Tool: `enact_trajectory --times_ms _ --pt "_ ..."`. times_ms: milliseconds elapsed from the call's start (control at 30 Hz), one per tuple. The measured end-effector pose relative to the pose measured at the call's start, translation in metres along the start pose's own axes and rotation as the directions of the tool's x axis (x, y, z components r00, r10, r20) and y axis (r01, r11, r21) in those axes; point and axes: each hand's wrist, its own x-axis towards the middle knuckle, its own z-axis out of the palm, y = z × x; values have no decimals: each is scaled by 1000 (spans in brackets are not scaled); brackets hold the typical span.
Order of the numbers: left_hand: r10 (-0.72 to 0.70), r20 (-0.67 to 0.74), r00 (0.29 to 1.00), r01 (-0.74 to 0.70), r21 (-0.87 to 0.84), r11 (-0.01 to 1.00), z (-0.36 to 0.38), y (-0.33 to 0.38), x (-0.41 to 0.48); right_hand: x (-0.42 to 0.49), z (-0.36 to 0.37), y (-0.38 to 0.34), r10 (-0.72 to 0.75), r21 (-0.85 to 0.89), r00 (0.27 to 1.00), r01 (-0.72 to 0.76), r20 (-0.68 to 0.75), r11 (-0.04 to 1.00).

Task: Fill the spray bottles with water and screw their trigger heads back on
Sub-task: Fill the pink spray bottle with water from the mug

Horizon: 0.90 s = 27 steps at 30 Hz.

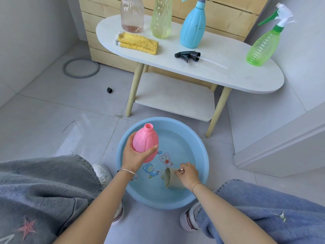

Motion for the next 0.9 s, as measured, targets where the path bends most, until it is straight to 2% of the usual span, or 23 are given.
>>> enact_trajectory --times_ms 267,367,467,600,900 --pt "-8 -3 1000 8 -5 1000 0 -2 0 0 8 1 74 133 996 -79 43 988" --pt "-2 3 1000 2 0 1000 0 -2 -1 -2 9 -2 86 255 995 -97 55 962" --pt "0 -2 1000 0 6 1000 0 -1 -1 -5 -1 -7 121 468 991 -135 61 873" --pt "5 -10 1000 -5 -5 1000 1 1 -1 -12 -28 -12 167 637 986 -149 32 757" --pt "16 27 999 -14 -75 997 7 9 -6 -32 -125 -41 198 812 968 10 -155 583"
